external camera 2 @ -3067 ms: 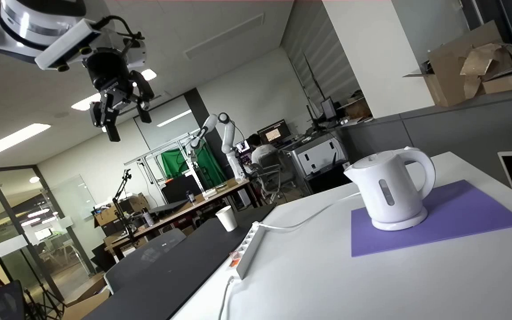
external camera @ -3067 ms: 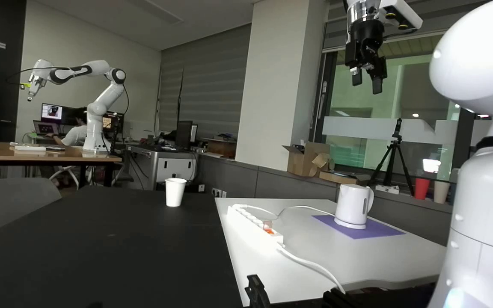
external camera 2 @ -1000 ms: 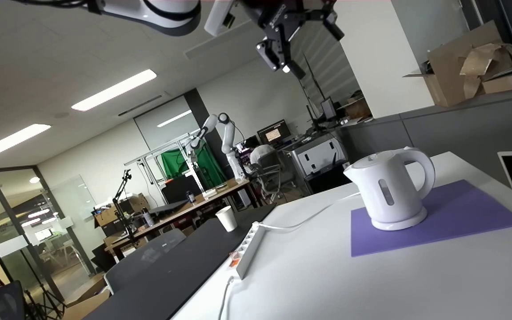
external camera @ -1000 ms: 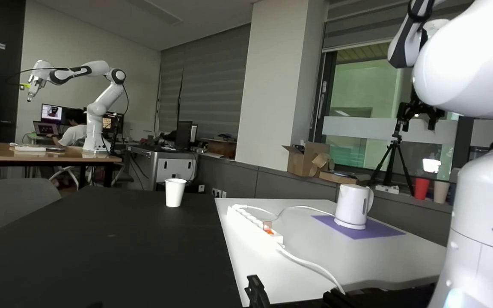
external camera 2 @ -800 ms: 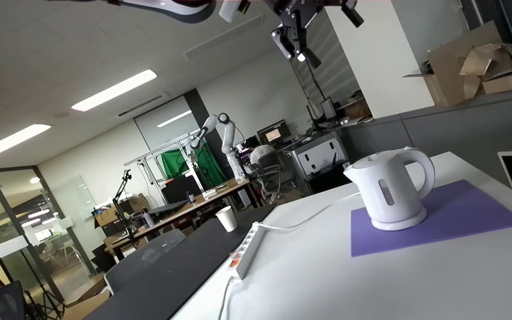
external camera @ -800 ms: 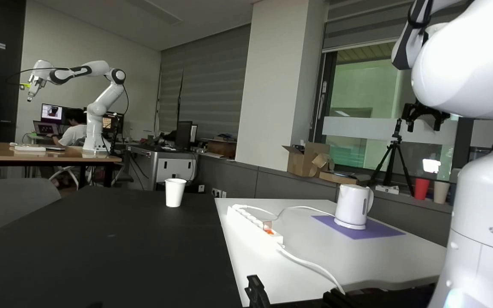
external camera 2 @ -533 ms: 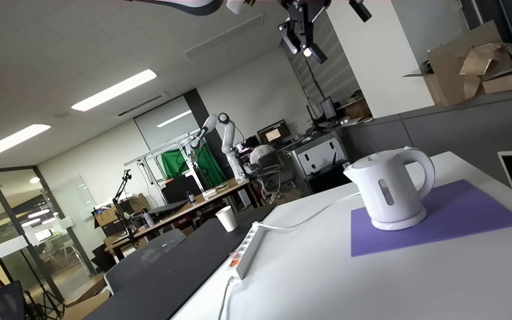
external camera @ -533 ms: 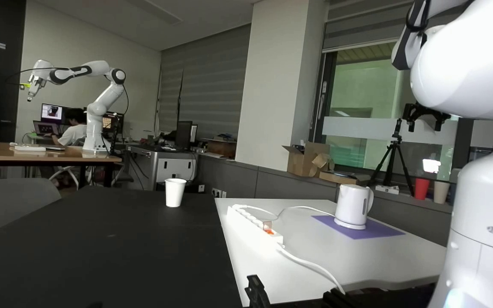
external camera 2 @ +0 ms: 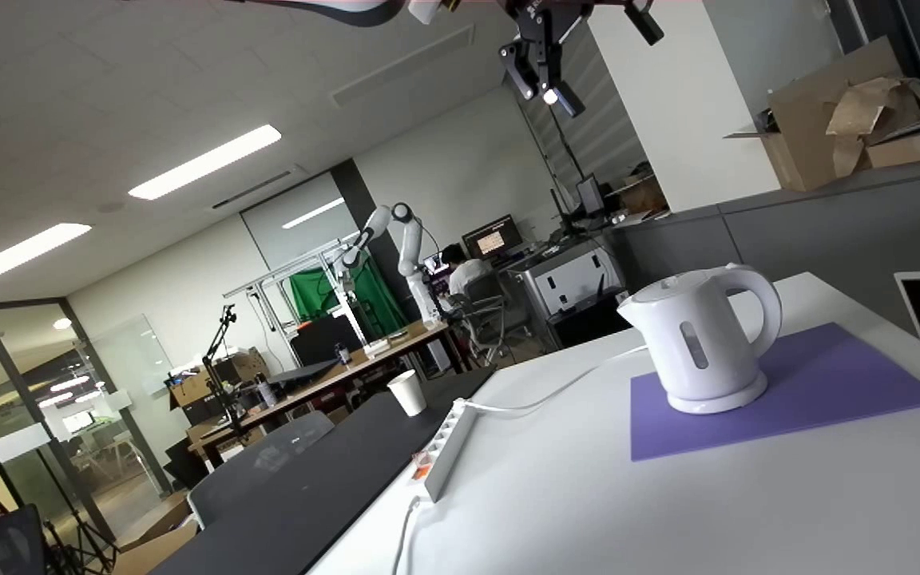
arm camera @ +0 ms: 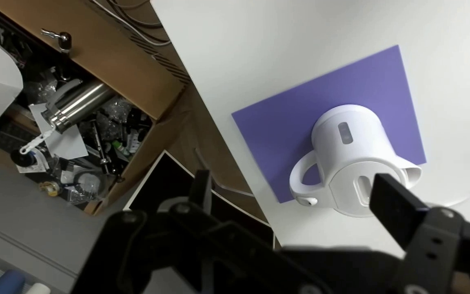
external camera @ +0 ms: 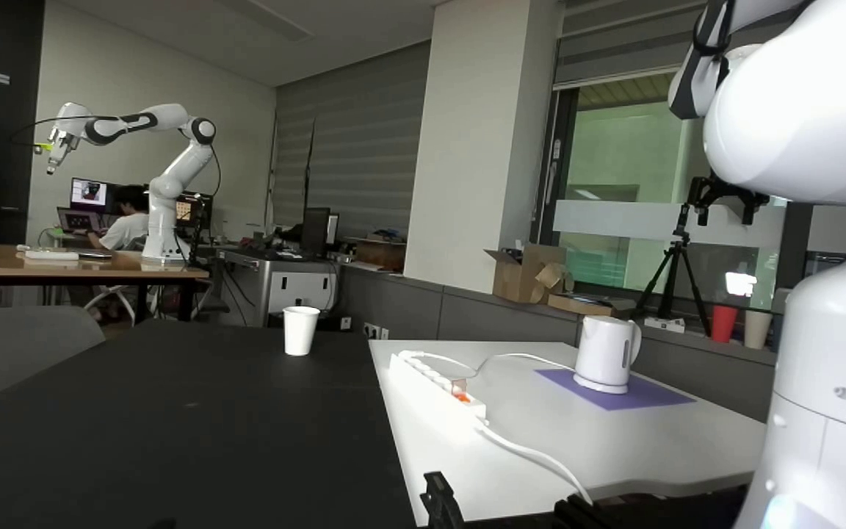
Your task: Turn on the electric kettle
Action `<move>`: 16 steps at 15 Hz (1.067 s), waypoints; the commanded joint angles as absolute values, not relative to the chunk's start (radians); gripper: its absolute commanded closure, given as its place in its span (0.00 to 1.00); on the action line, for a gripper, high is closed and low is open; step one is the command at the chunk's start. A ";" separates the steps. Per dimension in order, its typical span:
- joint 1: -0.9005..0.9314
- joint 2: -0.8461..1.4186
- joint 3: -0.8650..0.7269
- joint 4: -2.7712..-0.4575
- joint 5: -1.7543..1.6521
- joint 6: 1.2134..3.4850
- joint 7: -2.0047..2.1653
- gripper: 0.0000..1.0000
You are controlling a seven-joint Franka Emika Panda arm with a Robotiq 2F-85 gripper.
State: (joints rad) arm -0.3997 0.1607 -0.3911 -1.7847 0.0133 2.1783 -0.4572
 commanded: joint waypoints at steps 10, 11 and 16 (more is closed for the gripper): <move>-0.426 0.215 -0.365 -1.723 0.053 2.199 -0.450 0.00; -0.432 0.252 -0.359 -1.686 0.079 2.219 -0.446 0.00; -0.487 0.462 -0.293 -1.477 0.214 2.311 -0.428 0.05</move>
